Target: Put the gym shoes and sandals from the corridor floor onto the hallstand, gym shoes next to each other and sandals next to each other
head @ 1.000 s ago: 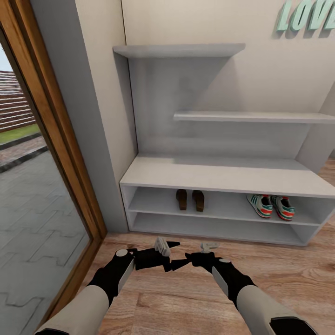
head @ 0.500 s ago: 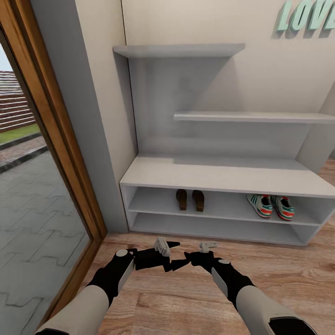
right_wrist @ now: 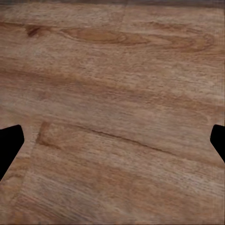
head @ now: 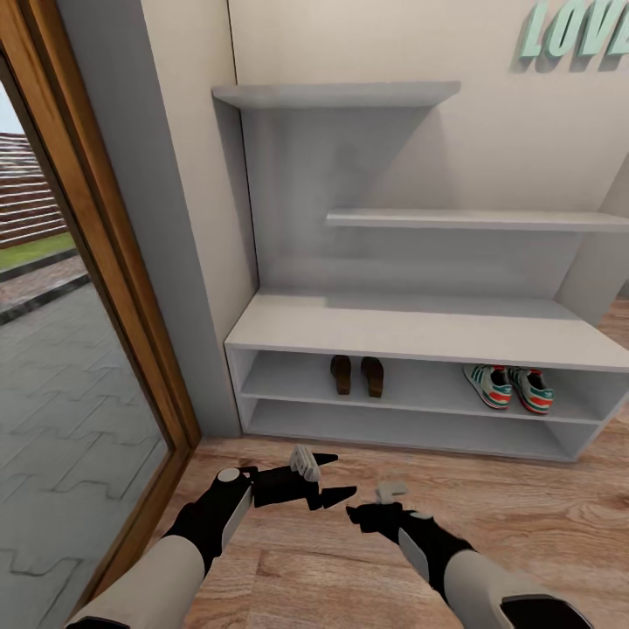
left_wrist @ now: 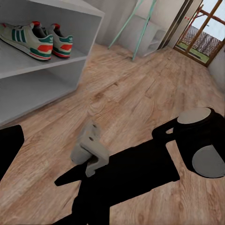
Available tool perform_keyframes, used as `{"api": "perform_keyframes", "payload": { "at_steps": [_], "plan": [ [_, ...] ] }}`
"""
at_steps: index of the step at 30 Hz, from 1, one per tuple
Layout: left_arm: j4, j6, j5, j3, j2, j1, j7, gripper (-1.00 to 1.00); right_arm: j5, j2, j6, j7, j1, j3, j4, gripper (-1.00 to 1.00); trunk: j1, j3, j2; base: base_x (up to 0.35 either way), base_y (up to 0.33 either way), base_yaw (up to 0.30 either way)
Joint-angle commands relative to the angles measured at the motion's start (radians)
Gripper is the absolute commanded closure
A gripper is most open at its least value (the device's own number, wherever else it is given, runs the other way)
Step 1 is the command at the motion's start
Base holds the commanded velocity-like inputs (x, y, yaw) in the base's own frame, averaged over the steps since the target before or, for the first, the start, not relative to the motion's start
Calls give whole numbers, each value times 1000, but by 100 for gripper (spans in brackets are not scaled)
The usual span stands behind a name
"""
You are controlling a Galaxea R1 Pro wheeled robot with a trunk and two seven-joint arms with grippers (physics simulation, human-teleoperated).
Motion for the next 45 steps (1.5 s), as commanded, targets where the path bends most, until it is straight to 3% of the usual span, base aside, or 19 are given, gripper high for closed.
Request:
{"api": "perform_keyframes", "payload": {
  "at_steps": [1, 10, 45],
  "plan": [
    [0, -8, -2, -1, 0, 0, 0, -100, -4, 0, 3, 2, 1, 3, 5, -100, 0, -1, 0, 0, 0, 0],
    [0, -8, -2, -1, 0, 0, 0, -100, -4, 1, 4, 2, 7, 2, 79, -100, 0, -1, 0, 0, 0, 0],
    [-2, -8, -2, -1, 0, -1, -1, -100, -4, -8, 4, -3, 14, 1, 85, -100, 0, -1, 0, 0, 0, 0]
  ]
}}
